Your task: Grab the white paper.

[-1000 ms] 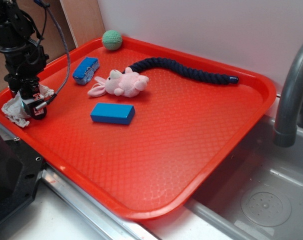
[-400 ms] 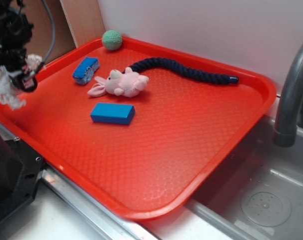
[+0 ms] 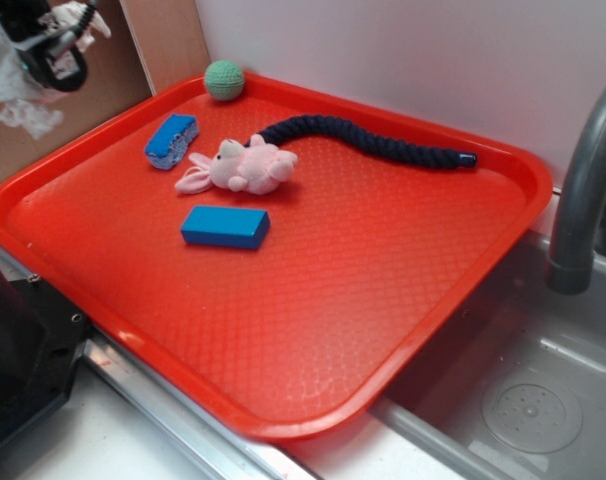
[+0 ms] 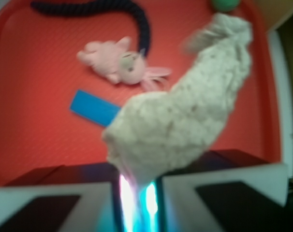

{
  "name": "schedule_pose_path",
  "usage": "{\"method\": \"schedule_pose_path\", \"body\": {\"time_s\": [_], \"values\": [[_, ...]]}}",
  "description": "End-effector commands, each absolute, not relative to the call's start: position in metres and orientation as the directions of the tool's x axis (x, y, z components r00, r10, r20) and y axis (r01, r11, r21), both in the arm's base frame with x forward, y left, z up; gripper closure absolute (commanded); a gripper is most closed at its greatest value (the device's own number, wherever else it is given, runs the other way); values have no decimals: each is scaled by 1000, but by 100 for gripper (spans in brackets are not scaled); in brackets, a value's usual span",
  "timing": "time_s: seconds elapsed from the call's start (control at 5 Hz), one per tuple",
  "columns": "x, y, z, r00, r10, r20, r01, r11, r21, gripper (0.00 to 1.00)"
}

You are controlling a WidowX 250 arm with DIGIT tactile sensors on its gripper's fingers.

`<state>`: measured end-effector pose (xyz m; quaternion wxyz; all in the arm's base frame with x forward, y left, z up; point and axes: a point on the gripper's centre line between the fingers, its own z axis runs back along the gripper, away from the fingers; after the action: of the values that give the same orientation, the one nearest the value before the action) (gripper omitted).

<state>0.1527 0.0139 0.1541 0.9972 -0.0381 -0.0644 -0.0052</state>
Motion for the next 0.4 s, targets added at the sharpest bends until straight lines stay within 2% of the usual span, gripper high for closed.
{"method": "schedule_pose_path", "body": {"time_s": [0.0,0.2], "values": [[173,-29,185,966,164,202,-145,984,-105,100],[173,-49,189,953,234,190,-223,972,-80,100]]}}
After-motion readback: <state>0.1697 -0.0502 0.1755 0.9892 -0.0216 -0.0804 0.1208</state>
